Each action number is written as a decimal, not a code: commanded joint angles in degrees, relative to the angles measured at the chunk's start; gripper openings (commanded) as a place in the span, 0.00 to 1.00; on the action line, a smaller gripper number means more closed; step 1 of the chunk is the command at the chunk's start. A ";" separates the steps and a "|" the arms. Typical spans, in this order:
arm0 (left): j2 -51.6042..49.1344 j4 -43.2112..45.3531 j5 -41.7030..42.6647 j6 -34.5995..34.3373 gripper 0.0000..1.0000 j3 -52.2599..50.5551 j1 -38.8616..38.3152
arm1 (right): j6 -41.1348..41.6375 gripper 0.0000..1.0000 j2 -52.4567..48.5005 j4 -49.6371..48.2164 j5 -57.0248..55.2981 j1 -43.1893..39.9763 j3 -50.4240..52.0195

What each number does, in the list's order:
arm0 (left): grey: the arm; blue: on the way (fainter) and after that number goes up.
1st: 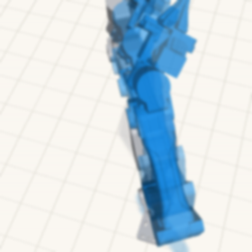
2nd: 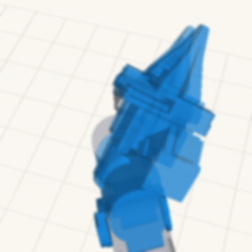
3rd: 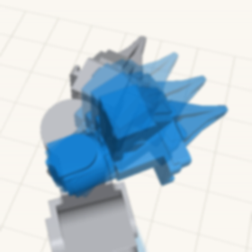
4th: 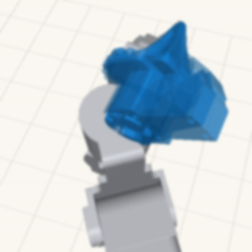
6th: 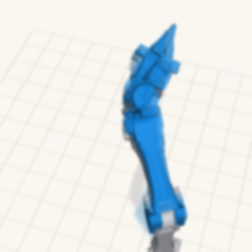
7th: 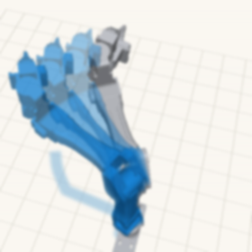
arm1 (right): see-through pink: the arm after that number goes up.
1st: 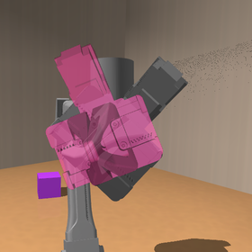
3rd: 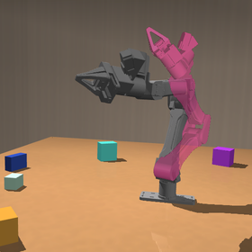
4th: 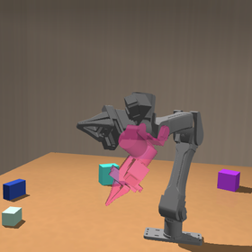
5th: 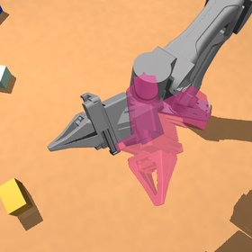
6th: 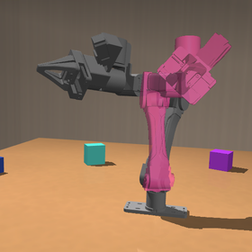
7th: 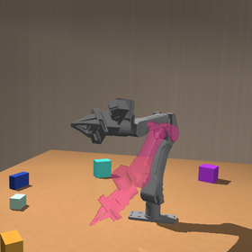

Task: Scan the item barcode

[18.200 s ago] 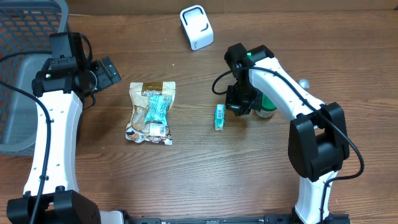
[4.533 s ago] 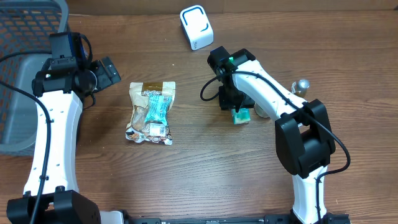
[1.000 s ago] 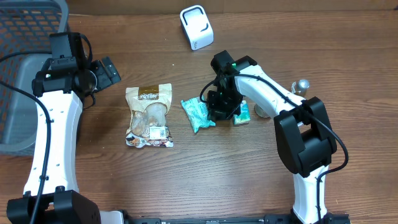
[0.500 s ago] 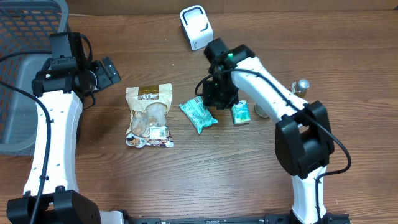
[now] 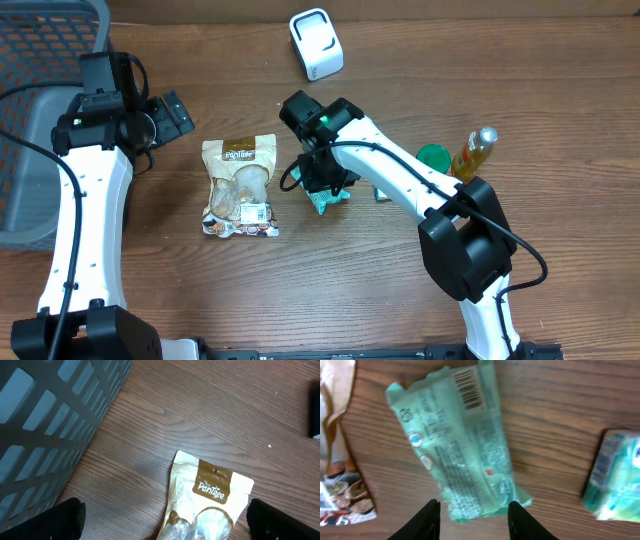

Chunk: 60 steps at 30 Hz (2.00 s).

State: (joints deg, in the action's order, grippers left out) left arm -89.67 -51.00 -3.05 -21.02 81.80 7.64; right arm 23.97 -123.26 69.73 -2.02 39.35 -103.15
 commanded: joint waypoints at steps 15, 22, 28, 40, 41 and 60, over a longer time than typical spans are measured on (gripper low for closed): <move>-0.28 0.24 -0.33 0.22 1.00 0.44 0.48 | -0.72 0.73 0.79 -1.99 -2.43 -0.52 0.46; -0.28 0.24 -0.33 0.22 1.00 0.44 0.48 | -1.55 0.90 0.79 -1.51 -2.43 -0.52 0.46; -0.28 0.24 -0.33 0.22 1.00 0.44 0.48 | -1.53 0.55 0.79 -1.49 -2.43 -0.52 0.57; -0.28 0.24 -0.33 0.20 1.00 0.44 0.48 | -1.55 0.40 -0.02 -4.39 -2.16 -0.33 3.30; -0.28 0.24 -0.33 0.22 1.00 0.44 0.48 | -1.55 0.40 -0.02 -4.81 -2.16 -0.33 3.96; -0.28 0.24 -0.33 0.22 1.00 0.44 0.48 | -1.62 0.61 0.48 -14.14 -0.15 -0.52 11.98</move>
State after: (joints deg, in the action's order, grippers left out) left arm -89.67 -51.00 -3.05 -21.02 81.80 7.64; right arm 22.55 -121.49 54.63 -1.85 38.44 -89.84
